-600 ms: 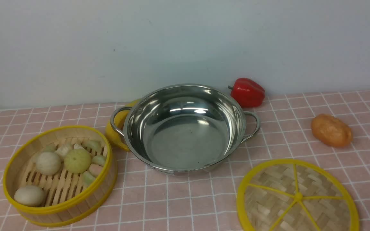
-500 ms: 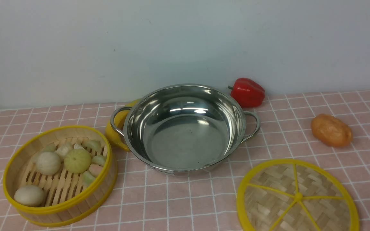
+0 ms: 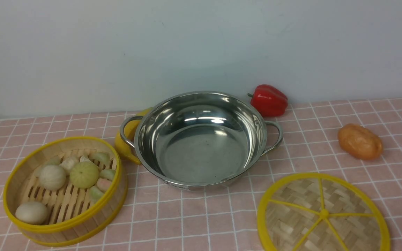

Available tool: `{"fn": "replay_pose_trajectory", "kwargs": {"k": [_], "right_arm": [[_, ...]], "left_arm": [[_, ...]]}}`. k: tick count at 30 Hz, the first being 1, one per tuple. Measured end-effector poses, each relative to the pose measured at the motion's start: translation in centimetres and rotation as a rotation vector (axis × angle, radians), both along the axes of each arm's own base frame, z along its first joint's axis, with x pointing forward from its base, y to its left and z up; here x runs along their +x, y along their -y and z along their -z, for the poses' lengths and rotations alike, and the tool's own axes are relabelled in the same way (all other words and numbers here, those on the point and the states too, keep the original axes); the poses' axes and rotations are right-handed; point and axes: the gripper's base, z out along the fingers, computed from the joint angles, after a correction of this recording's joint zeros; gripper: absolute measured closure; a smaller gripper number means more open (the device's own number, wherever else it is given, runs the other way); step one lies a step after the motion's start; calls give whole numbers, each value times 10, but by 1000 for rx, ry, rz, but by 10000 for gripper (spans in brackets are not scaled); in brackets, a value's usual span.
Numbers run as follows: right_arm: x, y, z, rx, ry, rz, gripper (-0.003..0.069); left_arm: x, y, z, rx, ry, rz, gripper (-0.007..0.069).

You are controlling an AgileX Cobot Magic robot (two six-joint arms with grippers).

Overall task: Place the steamer in the pot on the pink tablecloth, and put the lid on the steamer.
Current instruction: 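Grasp the rim of the steamer basket holding the buns with the left gripper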

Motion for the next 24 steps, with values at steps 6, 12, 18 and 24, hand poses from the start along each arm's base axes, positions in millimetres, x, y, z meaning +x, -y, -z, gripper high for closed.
{"fn": "replay_pose_trajectory", "kwargs": {"k": [6,12,18,24], "right_arm": [[0,0,0,0,0,0,414],[0,0,-3,123,38,-5,414],[-1,2,-12,605,175,-24,414],[-2,3,-15,769,217,-30,414]], "left_arm": [[0,0,0,0,0,0,382],[0,2,0,-118,15,0,382],[1,8,-2,-540,64,3,382],[1,11,-4,-716,90,11,382]]}}
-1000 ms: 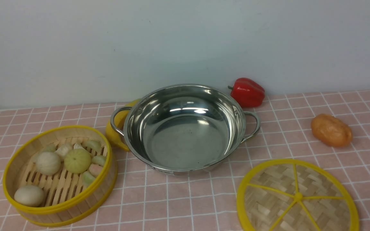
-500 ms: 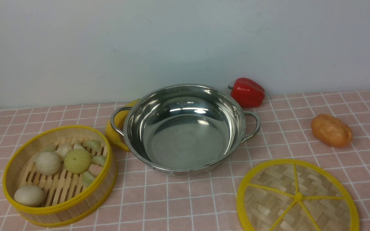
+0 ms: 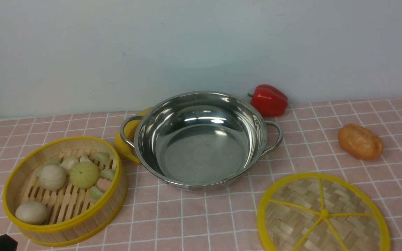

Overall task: Place the steamer in the pot on the pink tablecloth, and put the lid on the steamer.
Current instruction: 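Grasp the rim of the steamer basket holding the buns with the left gripper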

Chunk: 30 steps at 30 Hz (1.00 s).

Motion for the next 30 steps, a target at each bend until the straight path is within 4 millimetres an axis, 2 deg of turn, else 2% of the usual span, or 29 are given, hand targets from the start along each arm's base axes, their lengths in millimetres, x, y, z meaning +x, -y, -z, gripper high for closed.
{"fn": "replay_pose_trajectory", "kwargs": {"k": [8,13,15,18,22,25,29,30], "right_arm": [[-1,2,-4,18,44,16,414],[-8,10,-22,123,271,77,414],[-16,14,-34,165,446,107,414],[-27,13,-47,97,619,118,414],[-33,7,-57,-4,703,99,414],[-43,3,-93,-76,790,90,414],[-50,-3,-160,-220,826,107,414],[-49,-4,-163,-234,813,105,414]], "left_arm": [[0,-9,-14,-2,154,-94,382],[-2,-17,-27,-34,301,-182,382],[-4,-20,-33,-107,380,-219,382],[-6,-23,-37,-209,450,-238,382],[-8,-23,-42,-271,492,-226,382],[-16,-19,-74,-234,606,-185,382],[-36,-10,-133,24,784,-146,382],[-37,-10,-136,24,793,-146,382]]}}
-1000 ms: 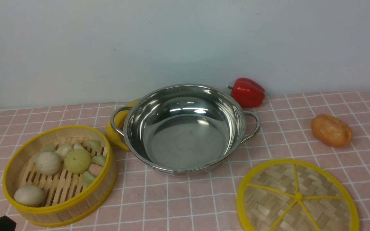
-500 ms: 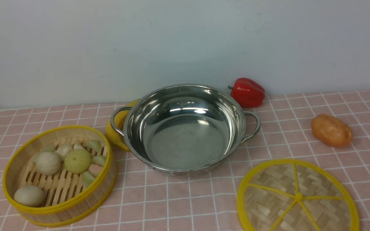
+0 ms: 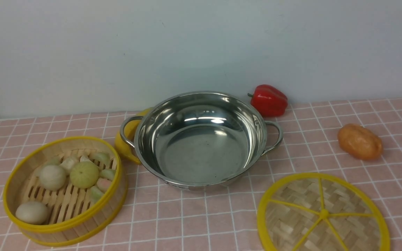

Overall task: Place the steamer in the pot on the pink tablecloth, and put the lid on the steamer.
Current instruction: 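Grasp the rim of the steamer basket holding the buns with the left gripper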

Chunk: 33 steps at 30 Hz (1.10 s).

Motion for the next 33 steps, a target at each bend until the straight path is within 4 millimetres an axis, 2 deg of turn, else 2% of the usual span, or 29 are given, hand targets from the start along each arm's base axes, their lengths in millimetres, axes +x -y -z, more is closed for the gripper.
{"fn": "replay_pose_trajectory", "kwargs": {"k": [2,3,5,7,8,9,11,12,14,15,18,20,22,24,25,30,31,32,33], "right_arm": [[15,-4,-37,-79,-106,32,414],[33,-4,-53,-115,-245,47,414],[63,-1,-60,-104,-474,53,414],[79,2,-58,-83,-605,56,414],[89,3,-55,-68,-685,58,414],[113,8,-43,-39,-899,73,414],[138,12,-23,-45,-1147,96,414],[140,12,-21,-53,-1170,101,414],[163,12,11,-164,-1470,93,414],[167,10,18,-215,-1526,77,414],[181,1,47,-417,-1765,-62,414],[184,-3,55,-475,-1814,-125,414],[192,-13,71,-614,-1885,-308,414],[194,-16,74,-643,-1887,-351,414],[196,-19,76,-664,-1878,-395,414],[199,-24,76,-705,-1831,-465,414],[199,-25,75,-709,-1828,-469,414],[199,-25,75,-708,-1828,-471,414],[199,-25,75,-707,-1826,-479,414]], "left_arm": [[-2,5,-28,154,-15,-56,382],[3,5,-40,215,-87,-88,382],[14,3,-49,241,-218,-116,382],[22,0,-49,241,-311,-127,382],[30,-3,-47,234,-404,-134,382],[41,-7,-42,215,-545,-139,382],[54,-12,-31,186,-751,-146,382],[57,-13,-29,182,-792,-147,382],[69,-18,-17,178,-1031,-159,382],[74,-20,-14,180,-1108,-160,382],[88,-25,-7,197,-1344,-160,382],[94,-26,-7,196,-1405,-158,382],[118,-31,-6,198,-1538,-149,382],[128,-32,-6,201,-1565,-148,382],[140,-35,-6,205,-1595,-149,382],[202,-56,16,139,-1772,-147,382],[212,-62,24,129,-1810,-142,382],[212,-63,23,126,-1807,-143,382],[227,-74,34,97,-1856,-133,382]]}}
